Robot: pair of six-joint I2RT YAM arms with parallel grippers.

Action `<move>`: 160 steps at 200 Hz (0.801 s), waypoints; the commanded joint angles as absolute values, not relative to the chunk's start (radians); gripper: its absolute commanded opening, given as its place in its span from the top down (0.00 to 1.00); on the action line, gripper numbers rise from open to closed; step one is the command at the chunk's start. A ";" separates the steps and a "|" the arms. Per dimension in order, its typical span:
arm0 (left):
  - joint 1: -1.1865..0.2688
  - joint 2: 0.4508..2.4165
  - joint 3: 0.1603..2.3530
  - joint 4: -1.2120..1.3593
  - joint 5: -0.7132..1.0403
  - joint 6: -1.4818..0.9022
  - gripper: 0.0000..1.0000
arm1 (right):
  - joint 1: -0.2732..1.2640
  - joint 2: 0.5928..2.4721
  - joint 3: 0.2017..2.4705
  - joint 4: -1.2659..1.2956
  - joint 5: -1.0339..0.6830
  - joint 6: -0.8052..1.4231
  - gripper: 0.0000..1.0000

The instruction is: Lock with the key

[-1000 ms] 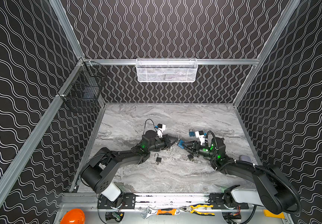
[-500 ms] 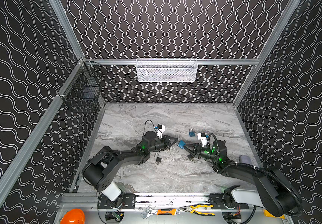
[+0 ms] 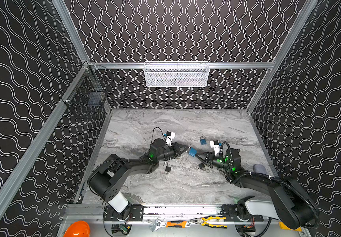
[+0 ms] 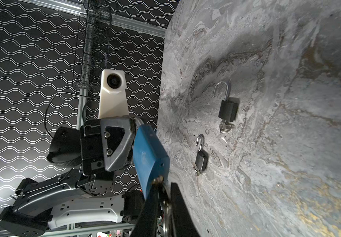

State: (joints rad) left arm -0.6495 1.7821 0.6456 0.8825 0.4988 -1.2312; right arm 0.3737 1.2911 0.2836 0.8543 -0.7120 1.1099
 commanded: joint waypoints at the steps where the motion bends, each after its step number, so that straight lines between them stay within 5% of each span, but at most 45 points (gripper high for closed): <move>1: -0.649 1.796 0.647 0.941 0.514 -1.246 1.00 | 0.376 1.284 0.284 0.910 -0.712 1.109 0.88; 75: -0.642 1.816 0.618 1.010 0.490 -1.289 1.00 | 0.374 1.292 0.276 0.939 -0.709 1.117 1.00; 160: -0.619 1.865 0.553 1.186 0.428 -1.378 1.00 | 0.361 1.276 0.264 0.929 -0.715 1.107 1.00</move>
